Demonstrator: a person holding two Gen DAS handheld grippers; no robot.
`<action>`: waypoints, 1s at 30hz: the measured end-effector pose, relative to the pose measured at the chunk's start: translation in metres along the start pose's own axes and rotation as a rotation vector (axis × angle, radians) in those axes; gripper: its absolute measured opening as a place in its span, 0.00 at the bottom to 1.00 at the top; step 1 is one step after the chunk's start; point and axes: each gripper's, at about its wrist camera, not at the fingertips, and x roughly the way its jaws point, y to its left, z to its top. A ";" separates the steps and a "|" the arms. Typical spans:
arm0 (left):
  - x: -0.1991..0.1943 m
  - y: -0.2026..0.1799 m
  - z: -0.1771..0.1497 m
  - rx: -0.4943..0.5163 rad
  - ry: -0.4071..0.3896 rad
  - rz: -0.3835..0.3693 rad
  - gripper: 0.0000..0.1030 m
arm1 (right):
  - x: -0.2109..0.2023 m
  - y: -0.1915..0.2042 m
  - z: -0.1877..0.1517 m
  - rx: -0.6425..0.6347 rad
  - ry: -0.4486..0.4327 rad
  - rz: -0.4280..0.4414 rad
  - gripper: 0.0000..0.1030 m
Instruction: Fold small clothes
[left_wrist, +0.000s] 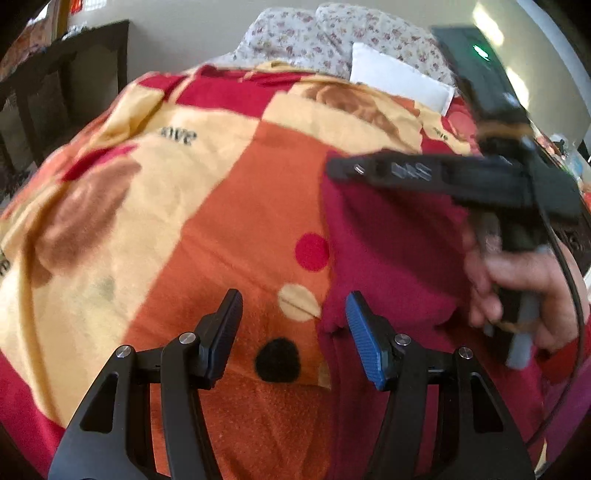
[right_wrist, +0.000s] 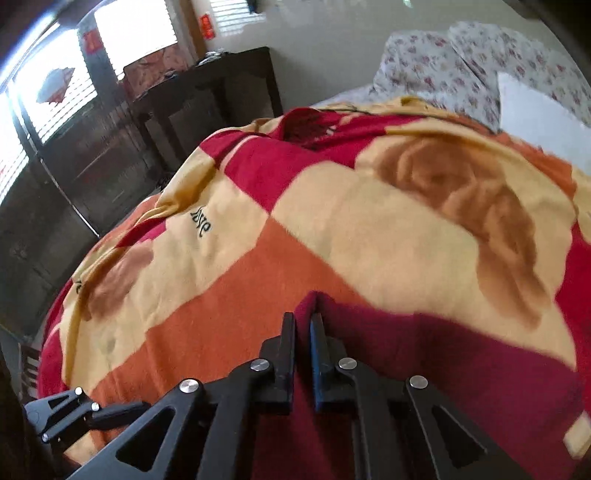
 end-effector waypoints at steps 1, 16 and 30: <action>-0.005 -0.001 0.002 0.007 -0.014 0.001 0.57 | -0.018 -0.001 -0.007 0.001 -0.018 -0.012 0.12; 0.036 -0.060 0.008 0.112 0.078 -0.024 0.57 | -0.155 -0.110 -0.186 0.324 -0.006 -0.311 0.21; -0.003 -0.104 0.010 0.198 -0.007 -0.049 0.57 | -0.275 -0.181 -0.255 0.606 -0.102 -0.516 0.26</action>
